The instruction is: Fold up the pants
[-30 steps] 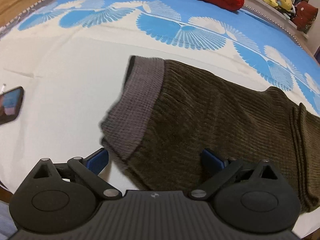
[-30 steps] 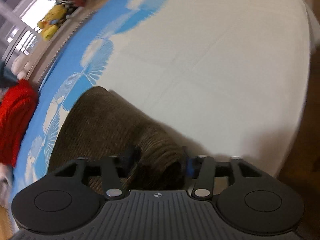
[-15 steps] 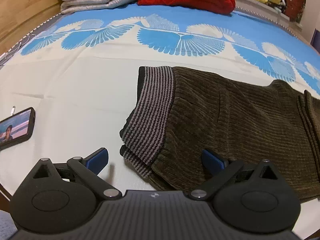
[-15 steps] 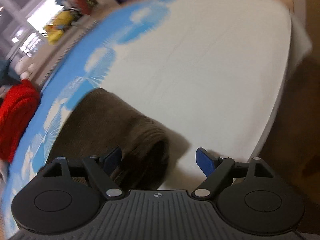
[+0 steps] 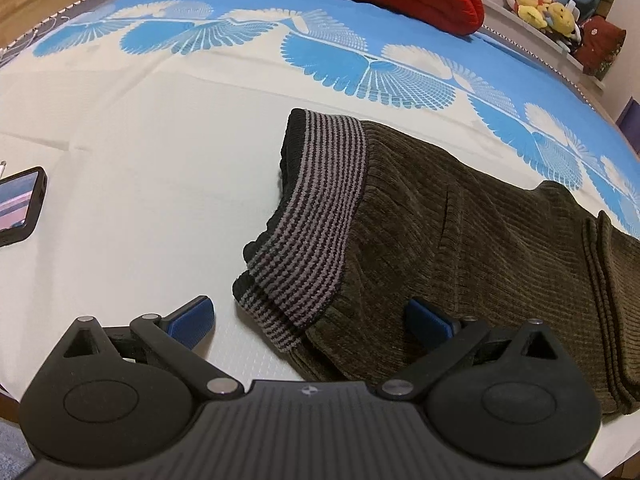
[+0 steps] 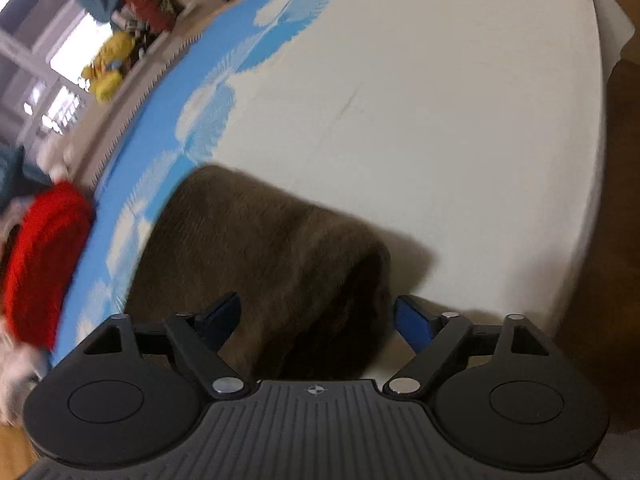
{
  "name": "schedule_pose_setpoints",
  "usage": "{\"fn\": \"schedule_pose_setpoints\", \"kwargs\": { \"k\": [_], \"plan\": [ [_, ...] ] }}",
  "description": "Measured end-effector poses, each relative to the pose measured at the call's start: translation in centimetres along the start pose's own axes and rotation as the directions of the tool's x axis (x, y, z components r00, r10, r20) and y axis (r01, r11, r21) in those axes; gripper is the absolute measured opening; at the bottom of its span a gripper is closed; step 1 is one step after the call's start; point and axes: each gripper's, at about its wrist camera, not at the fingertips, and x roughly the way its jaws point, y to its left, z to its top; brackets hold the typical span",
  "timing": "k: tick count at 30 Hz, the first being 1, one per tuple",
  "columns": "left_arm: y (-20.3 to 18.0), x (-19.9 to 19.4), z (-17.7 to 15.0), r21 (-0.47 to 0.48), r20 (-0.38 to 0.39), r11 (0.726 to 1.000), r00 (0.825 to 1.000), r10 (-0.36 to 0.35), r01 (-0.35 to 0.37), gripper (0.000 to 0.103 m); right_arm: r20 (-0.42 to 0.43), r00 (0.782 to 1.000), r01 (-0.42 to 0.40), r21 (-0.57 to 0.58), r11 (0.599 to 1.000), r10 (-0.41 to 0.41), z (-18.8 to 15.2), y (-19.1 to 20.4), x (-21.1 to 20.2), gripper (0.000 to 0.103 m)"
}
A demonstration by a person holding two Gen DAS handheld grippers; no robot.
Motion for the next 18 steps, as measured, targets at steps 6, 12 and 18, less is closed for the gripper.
{"fn": "schedule_pose_setpoints", "kwargs": {
  "k": [6, 12, 18],
  "plan": [
    [-0.1, -0.4, -0.3, 0.018, 0.008, 1.0, 1.0, 0.005, -0.005, 0.103, 0.001, 0.999, -0.047, 0.073, 0.996, 0.047, 0.8, -0.4, 1.3, 0.099],
    [0.3, -0.6, -0.5, 0.02, -0.001, 1.0, 1.0, -0.003, 0.003, 0.103, 0.06, 0.998, 0.026, 0.078, 0.997, -0.031, 1.3, -0.2, 0.7, 0.098],
    [0.1, -0.6, -0.2, 0.036, -0.002, 0.999, 1.0, 0.004, -0.004, 0.103, 0.187, 0.976, 0.144, -0.163, 0.976, -0.112, -0.5, 2.3, -2.2, 0.094]
  ]
}}
